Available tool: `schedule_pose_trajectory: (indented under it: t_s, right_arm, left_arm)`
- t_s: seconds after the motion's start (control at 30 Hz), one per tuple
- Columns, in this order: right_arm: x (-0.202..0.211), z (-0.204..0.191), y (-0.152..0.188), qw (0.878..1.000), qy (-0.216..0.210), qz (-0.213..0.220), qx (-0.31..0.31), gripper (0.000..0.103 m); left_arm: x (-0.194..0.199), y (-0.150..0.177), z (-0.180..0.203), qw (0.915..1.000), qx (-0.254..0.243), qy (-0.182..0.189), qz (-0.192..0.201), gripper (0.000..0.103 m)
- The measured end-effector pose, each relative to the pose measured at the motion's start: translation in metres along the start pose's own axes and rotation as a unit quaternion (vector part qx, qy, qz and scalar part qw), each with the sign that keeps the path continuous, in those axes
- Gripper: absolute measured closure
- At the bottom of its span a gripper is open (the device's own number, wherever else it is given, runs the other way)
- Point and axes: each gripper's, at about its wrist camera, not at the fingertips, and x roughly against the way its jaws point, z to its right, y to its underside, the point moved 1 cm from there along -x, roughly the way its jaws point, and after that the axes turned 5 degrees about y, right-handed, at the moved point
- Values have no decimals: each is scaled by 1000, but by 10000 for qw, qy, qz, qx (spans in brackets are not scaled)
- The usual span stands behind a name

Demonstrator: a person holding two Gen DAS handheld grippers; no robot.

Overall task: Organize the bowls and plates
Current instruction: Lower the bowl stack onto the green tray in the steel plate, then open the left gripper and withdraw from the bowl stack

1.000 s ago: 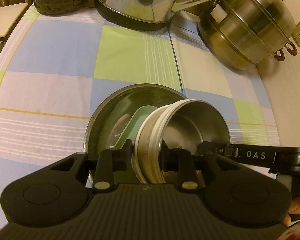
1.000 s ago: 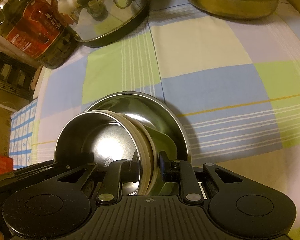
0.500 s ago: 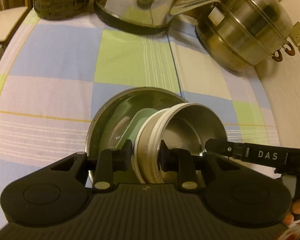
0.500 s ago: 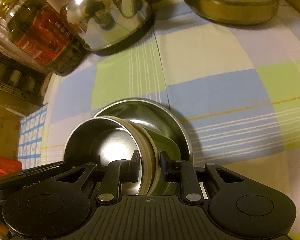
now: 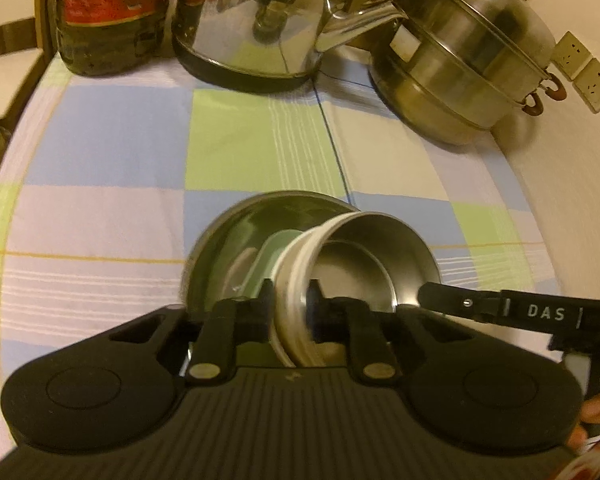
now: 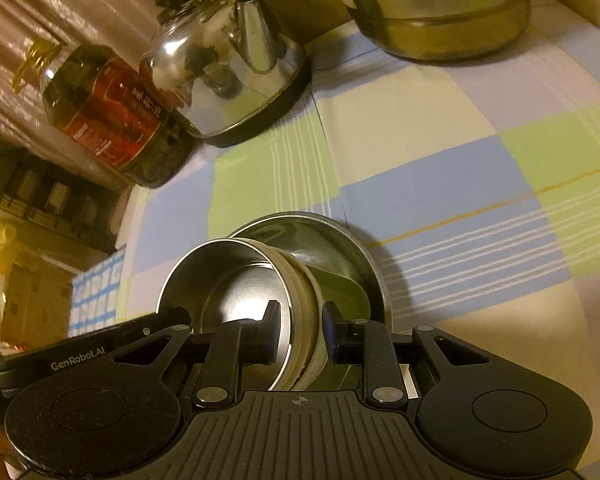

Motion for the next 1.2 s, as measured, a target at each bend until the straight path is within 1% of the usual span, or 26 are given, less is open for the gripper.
schedule_pose_trajectory:
  t_s: [0.1,0.2,0.3,0.4,0.57,0.7,1.0,1.1,1.2]
  right_arm:
    - [-1,3,0,9999,-94,-5,-105,90]
    - [-1,2,0,9999,-71,-4,-155,90]
    - [-2,4,-3,9993,-66,-99,-343,90]
    - [-3,5,-9,9980,-46,-269,-569,90]
    - [-4,0,-21,9956,135,-563,-737,90]
    - [-7,1,-27,9926,177,-758,-929,90]
    - [-7,-3,-28,9938,271,-752,-778,90]
    - [-7,-6,-27,9952,283,-696,-633,89]
    - [0,-9,-25,9972,245,-499,-498,87]
  left_arm:
    - [0,0,1,10000,-27,8,7,93]
    - [0,-1,-1,10000,30,48,-18,93]
    - [0,-3,-3,9999,84,79,-51,93]
    - [-1,-5,-3,9998,130,82,-116,92]
    - [-2,-10,-7,9994,248,116,-217,92]
    - [-3,-11,-6,9995,210,115,-228,92]
    - [-4,-10,-5,9996,155,58,-244,92]
    - [-1,-9,-2,9998,61,-34,-164,92]
    - [7,-8,2,9999,-41,-147,-20,91]
